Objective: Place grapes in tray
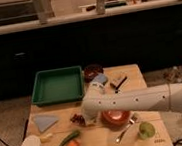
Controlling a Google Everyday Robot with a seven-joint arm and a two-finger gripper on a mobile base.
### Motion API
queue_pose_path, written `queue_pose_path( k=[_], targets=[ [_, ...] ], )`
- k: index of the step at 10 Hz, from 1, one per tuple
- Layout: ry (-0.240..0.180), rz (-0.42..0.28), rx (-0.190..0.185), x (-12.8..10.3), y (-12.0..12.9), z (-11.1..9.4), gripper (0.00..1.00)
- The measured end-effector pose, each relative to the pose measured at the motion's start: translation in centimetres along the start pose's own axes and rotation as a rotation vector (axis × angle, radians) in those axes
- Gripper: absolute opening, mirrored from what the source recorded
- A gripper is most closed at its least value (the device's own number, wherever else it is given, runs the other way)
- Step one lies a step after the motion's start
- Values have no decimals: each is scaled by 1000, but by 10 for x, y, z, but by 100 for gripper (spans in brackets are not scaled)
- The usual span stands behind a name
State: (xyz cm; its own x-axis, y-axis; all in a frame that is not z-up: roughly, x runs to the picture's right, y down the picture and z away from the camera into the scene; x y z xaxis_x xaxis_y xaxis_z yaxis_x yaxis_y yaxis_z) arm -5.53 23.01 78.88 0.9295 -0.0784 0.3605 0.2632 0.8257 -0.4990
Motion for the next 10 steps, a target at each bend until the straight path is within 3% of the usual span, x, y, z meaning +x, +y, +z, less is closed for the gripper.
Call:
queue_pose_path(
  k=[10],
  targets=[
    [-124, -115, 48, -63, -30, -50, 0]
  ],
)
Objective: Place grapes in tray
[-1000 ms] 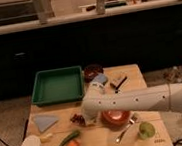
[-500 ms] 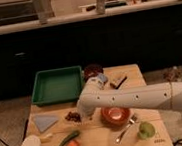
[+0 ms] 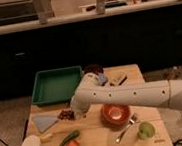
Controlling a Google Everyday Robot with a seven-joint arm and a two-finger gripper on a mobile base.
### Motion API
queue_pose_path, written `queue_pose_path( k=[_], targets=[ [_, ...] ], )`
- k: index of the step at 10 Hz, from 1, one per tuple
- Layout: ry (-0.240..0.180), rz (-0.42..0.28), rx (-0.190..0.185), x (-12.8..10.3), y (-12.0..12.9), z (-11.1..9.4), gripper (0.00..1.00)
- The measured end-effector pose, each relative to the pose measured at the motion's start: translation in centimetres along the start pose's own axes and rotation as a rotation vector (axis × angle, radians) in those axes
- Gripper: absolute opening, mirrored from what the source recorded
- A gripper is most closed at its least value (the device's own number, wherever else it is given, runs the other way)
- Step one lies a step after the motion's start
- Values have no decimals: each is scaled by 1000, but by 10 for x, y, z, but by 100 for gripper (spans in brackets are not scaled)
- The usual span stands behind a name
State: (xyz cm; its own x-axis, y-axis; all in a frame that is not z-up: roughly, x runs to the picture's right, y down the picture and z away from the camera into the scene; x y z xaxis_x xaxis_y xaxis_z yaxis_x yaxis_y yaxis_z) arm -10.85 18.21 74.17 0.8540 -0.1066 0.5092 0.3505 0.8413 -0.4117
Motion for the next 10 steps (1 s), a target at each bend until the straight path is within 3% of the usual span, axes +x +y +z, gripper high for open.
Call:
queue_pose_path(
  k=[5, 10],
  targets=[
    [7, -74, 68, -21, -33, -29, 0],
    [6, -97, 121, -29, -71, -38, 0]
  ],
)
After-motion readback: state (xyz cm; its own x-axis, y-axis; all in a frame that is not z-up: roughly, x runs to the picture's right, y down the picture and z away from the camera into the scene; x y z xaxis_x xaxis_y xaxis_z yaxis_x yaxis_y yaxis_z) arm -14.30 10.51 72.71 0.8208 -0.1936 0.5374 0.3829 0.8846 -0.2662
